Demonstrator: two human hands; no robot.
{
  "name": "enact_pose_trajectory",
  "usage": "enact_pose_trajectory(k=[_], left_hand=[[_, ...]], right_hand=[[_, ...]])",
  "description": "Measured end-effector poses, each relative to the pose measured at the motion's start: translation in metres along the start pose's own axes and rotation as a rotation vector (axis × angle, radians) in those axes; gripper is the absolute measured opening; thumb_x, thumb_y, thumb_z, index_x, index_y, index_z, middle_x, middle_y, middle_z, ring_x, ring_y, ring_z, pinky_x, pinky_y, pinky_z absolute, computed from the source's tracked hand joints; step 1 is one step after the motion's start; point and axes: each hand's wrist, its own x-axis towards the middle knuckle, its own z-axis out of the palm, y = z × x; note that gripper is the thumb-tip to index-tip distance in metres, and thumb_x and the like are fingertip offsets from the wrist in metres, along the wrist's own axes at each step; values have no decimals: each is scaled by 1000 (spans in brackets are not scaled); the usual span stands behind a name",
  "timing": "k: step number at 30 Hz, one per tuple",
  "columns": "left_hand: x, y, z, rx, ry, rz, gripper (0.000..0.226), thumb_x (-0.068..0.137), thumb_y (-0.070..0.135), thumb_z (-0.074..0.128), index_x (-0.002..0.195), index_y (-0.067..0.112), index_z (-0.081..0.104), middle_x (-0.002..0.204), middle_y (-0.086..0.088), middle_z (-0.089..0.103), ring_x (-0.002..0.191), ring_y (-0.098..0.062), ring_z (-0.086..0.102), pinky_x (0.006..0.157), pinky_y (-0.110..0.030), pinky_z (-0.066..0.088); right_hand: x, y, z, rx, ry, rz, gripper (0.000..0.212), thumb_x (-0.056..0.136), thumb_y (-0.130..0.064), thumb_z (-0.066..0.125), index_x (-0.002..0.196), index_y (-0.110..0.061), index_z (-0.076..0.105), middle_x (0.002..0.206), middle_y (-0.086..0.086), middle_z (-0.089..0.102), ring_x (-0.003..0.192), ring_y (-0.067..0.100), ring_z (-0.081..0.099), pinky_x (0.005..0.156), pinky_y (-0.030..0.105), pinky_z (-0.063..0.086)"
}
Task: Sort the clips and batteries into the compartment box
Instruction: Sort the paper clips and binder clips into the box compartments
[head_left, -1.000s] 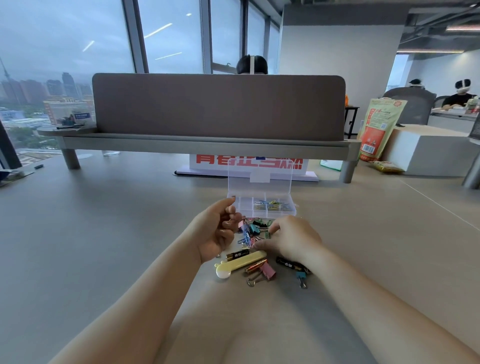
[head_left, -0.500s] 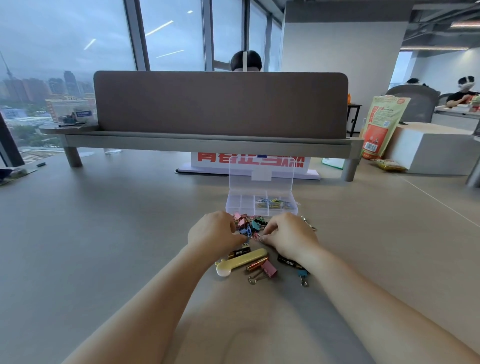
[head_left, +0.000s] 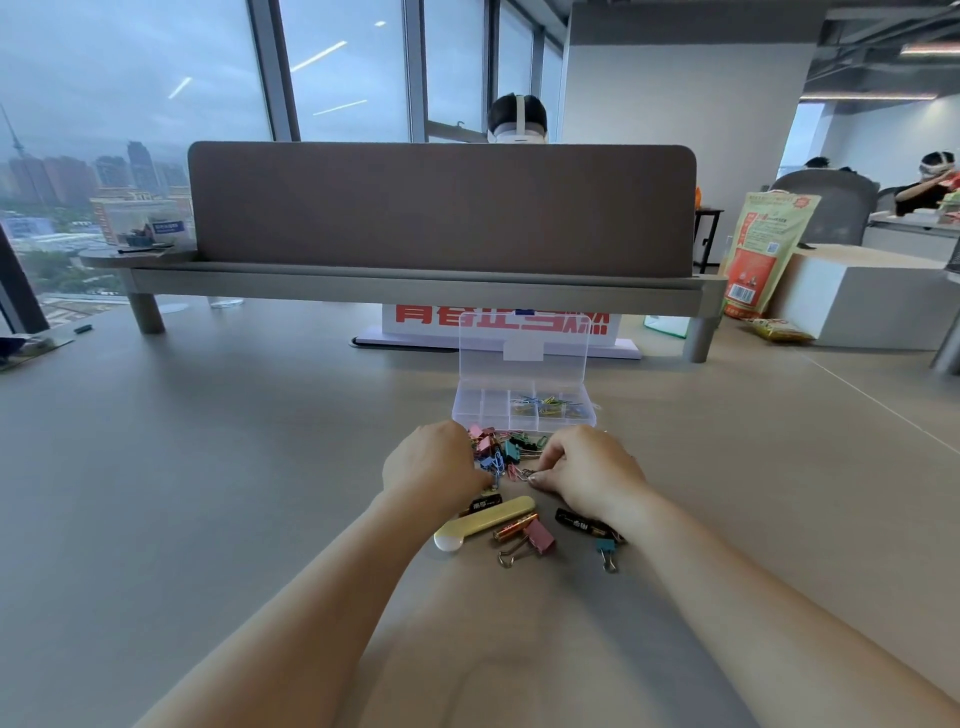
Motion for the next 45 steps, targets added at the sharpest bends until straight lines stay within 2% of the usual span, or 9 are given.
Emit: enact_pose_trajectory(k=[5,12,17,22,26,29,35,40,45], left_hand=[[4,-2,7,-87,-30,-10,20,78,29,66,75,9,66,76,-4,67,68,-21,63,55,-28,48],[4,-2,11,-43,5,48,18,82,21,55,83,9,69,89,-5,69,71,-22,60,53,-26,43],[4,-2,8,-135,27,56,23,86,21,49,78,5,64,76,-10,62,61,-20,46,52,-26,37],[4,1,-8,-807,-164,-171,23,90,17,44,67,12,42,57,-1,33,46,-15,24,43,-21,22],[3,-5,-19,-1629,-464,-414,21,86,11,36,65,14,40,57,-2,42,37,-7,27,27,-12,20],[1,-7,-22,-1837,-538,-434,19,84,12,33,67,12,42,59,-6,46,36,-7,30,26,-11,23],[-2,-2,-21,-1501,-426,-298,26,97,25,41,87,10,60,55,3,45,38,-4,28,31,-13,17],[-4,-1,-6,-538,-110,49,20,83,35,67,86,15,68,63,6,48,53,-8,39,52,-23,37],[-12,8,-1,-177,-38,182,22,76,47,69,82,26,69,70,15,48,68,-8,49,52,-23,35]], right_hand=[[5,-1,5,-150,-79,-16,19,91,-28,58,90,-11,66,89,5,69,86,23,62,74,34,48],[16,4,5,-165,-194,-2,25,92,-23,53,83,-2,64,76,19,60,68,20,45,62,30,36],[12,7,-2,32,-194,-47,31,94,-23,52,72,-5,63,62,1,53,62,19,44,59,27,36],[10,10,-19,607,-293,113,23,95,-19,50,73,-15,44,58,-1,32,43,10,26,37,19,22],[10,13,-27,1333,-439,302,21,88,-16,41,69,-17,33,59,-2,33,36,4,25,30,13,12],[8,15,-26,1509,-400,331,6,70,-15,40,68,-14,35,60,3,40,36,6,29,30,11,12],[8,20,-25,1316,-389,277,14,80,-7,45,69,-15,42,62,0,45,38,4,29,32,12,11],[3,15,-23,781,-275,165,13,81,-12,70,77,-13,58,59,-4,44,40,4,31,34,14,20],[-3,7,-23,157,-261,30,18,74,-27,79,64,-17,67,64,-8,61,65,10,55,55,21,38]])
